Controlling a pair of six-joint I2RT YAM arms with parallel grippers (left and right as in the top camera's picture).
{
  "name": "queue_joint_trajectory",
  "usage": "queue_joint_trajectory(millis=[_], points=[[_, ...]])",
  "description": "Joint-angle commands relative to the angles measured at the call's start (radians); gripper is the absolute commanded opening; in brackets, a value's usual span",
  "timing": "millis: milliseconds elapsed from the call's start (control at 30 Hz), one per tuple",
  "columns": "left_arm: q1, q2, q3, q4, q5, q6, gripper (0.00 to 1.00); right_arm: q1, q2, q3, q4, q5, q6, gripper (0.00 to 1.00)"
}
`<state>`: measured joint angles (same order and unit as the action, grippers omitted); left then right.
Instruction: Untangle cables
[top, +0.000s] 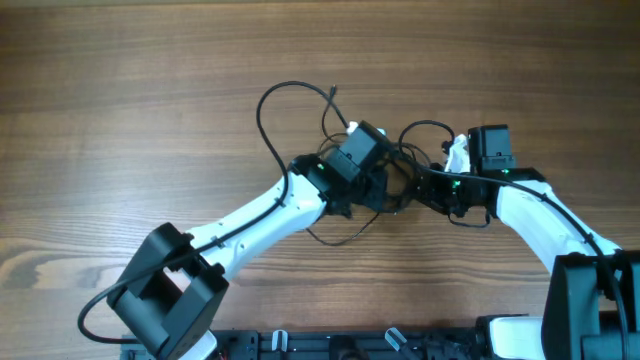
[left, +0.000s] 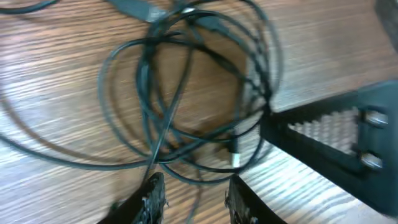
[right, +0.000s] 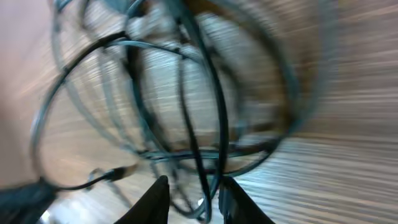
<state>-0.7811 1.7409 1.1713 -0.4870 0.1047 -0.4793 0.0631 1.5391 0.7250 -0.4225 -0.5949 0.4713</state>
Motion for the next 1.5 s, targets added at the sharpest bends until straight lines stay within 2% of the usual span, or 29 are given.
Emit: queue_joint_trajectory(millis=[0,133,267,333,467,500,600,767,833,900,1033,1133,1200,1367,1467], points=[[0.112,0.003,-0.007,-0.038,0.107,0.035,0.35,0.081,0.015,-0.006,0.086,-0.189,0.034,0.29],[0.265,0.003,-0.007,-0.068,0.243,0.060,0.35,0.218,0.015,-0.006,0.268,-0.192,0.165,0.25],[0.362,0.003,-0.007,-0.122,0.246,0.053,0.32,0.360,0.015,-0.006,0.467,-0.183,0.187,0.21],[0.391,0.003,-0.007,-0.145,0.246,0.053,0.32,0.385,0.012,0.008,0.518,-0.165,0.204,0.24],[0.416,0.003,-0.007,-0.161,0.246,0.053,0.35,0.366,-0.003,0.109,0.423,-0.091,0.154,0.67],[0.408,0.003,-0.007,-0.160,0.244,0.053,0.37,0.355,-0.003,0.119,0.381,-0.024,0.141,0.72],[0.388,0.005,-0.007,-0.153,0.239,0.053,0.41,0.290,-0.003,0.119,0.276,0.136,0.079,0.74],[0.350,0.005,-0.007,-0.114,0.239,0.057,0.40,0.178,-0.003,0.119,0.131,0.233,0.027,0.74],[0.320,0.006,-0.007,-0.096,0.239,0.057,0.46,0.177,-0.003,0.119,0.069,0.344,0.026,0.77],[0.286,0.006,-0.007,-0.090,0.237,0.057,0.56,0.178,-0.003,0.118,0.029,0.374,0.026,0.77],[0.239,0.006,-0.007,-0.050,0.235,0.052,0.62,0.178,0.003,0.118,-0.061,0.498,0.026,0.78],[0.199,0.006,-0.007,0.007,0.234,-0.059,0.64,0.177,0.015,0.117,-0.073,0.536,0.022,0.79],[0.167,0.008,-0.007,0.021,0.173,-0.166,0.66,0.177,0.015,0.117,-0.072,0.536,0.021,0.79],[0.110,0.045,-0.007,0.070,0.086,-0.288,0.66,0.178,0.015,0.117,-0.084,0.527,-0.002,0.78],[0.105,0.114,-0.007,0.107,0.055,-0.348,0.60,0.178,0.015,0.117,-0.087,0.508,-0.002,0.80]])
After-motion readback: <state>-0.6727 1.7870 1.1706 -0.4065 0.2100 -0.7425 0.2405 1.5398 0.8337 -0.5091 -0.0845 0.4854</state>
